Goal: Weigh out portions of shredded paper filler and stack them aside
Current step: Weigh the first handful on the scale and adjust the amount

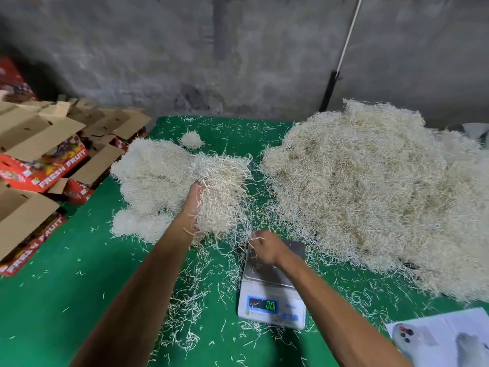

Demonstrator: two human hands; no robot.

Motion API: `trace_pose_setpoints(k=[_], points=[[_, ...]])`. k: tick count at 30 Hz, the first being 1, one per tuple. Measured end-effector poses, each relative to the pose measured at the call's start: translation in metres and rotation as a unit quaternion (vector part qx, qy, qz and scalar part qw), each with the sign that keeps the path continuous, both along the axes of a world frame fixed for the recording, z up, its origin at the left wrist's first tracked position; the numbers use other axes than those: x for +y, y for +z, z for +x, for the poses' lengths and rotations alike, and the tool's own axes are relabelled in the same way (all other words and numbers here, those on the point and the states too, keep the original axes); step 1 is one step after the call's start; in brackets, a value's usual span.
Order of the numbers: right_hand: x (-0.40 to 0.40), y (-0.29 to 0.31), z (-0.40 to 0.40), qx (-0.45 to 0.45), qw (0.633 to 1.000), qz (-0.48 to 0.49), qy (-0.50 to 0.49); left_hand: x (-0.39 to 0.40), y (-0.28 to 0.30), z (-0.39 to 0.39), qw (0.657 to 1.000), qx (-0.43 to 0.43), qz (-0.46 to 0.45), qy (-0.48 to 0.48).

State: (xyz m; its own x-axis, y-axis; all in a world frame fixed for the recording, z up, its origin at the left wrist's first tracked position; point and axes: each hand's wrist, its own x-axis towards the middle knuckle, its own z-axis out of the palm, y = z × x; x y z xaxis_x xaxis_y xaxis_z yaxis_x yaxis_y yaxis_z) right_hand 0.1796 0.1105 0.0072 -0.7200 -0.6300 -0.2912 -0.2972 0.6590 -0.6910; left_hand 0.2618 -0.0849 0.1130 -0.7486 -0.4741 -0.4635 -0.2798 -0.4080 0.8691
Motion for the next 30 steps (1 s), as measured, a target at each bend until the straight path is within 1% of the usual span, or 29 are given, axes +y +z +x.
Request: trace_pose_setpoints(k=[1,2,3,5,7,8,9,11,13,15,16,17,18,20,21,22,23,24,25,26,28,29,30], points=[[0.003,-0.003,0.000,0.006,1.000,0.008,0.005,0.003,0.001,-0.007,0.999,-0.027,-0.017,0.012],[0.005,-0.005,0.001,0.012,1.000,0.002,0.004,0.004,-0.001,-0.014,0.999,-0.033,-0.033,0.021],[0.006,-0.004,0.001,0.011,1.000,-0.021,-0.007,0.004,0.001,-0.020,0.998,-0.047,-0.041,0.030],[0.006,0.004,0.002,-0.038,0.990,-0.127,-0.046,0.007,0.001,-0.027,0.996,-0.059,-0.051,0.043],[0.006,0.019,0.003,-0.081,0.958,-0.261,-0.090,0.011,-0.010,-0.032,0.990,-0.082,-0.107,0.030],[0.005,0.029,0.003,-0.077,0.938,-0.320,-0.107,0.013,-0.017,-0.032,0.988,-0.088,-0.127,0.021],[0.004,0.041,0.002,-0.067,0.921,-0.367,-0.117,0.016,-0.025,-0.031,0.990,-0.080,-0.116,0.016],[-0.002,0.066,0.000,-0.067,0.887,-0.440,-0.120,0.024,-0.040,-0.033,0.998,-0.037,-0.023,-0.039],[-0.009,0.085,-0.005,-0.118,0.854,-0.493,-0.118,0.036,-0.052,-0.034,0.989,0.040,0.080,-0.119],[-0.013,0.091,-0.013,-0.182,0.829,-0.513,-0.132,0.049,-0.055,-0.033,0.975,0.093,0.160,-0.122],[-0.012,0.090,-0.016,-0.195,0.831,-0.498,-0.152,0.056,-0.053,-0.034,0.970,0.101,0.193,-0.112],[-0.008,0.086,-0.017,-0.178,0.850,-0.465,-0.172,0.064,-0.051,-0.036,0.967,0.104,0.202,-0.114],[-0.002,0.079,-0.018,-0.133,0.877,-0.422,-0.189,0.069,-0.050,-0.037,0.970,0.102,0.186,-0.120],[0.013,0.062,-0.020,0.041,0.938,-0.293,-0.183,0.074,-0.055,-0.040,0.980,0.080,0.143,-0.115],[0.021,0.054,-0.018,0.106,0.955,-0.230,-0.154,0.074,-0.058,-0.041,0.981,0.076,0.144,-0.103],[0.029,0.045,-0.015,0.121,0.965,-0.198,-0.122,0.076,-0.060,-0.041,0.982,0.067,0.148,-0.093],[0.035,0.038,-0.010,0.083,0.972,-0.194,-0.100,0.078,-0.061,-0.043,0.984,0.051,0.145,-0.090],[0.038,0.033,-0.003,0.025,0.977,-0.190,-0.089,0.081,-0.063,-0.044,0.986,0.019,0.132,-0.100],[0.040,0.028,0.003,-0.012,0.982,-0.174,-0.079,0.084,-0.066,-0.045,0.987,-0.024,0.106,-0.122],[0.041,0.022,0.006,-0.012,0.986,-0.153,-0.065,0.088,-0.068,-0.044,0.983,-0.062,0.083,-0.152],[0.044,0.015,0.004,0.047,0.991,-0.109,-0.065,0.090,-0.075,-0.041,0.965,-0.064,0.107,-0.232],[0.048,0.016,0.000,0.084,0.990,-0.083,-0.072,0.089,-0.077,-0.039,0.956,-0.059,0.124,-0.260],[0.054,0.016,-0.005,0.115,0.989,-0.053,-0.075,0.085,-0.081,-0.038,0.954,-0.069,0.118,-0.267]])
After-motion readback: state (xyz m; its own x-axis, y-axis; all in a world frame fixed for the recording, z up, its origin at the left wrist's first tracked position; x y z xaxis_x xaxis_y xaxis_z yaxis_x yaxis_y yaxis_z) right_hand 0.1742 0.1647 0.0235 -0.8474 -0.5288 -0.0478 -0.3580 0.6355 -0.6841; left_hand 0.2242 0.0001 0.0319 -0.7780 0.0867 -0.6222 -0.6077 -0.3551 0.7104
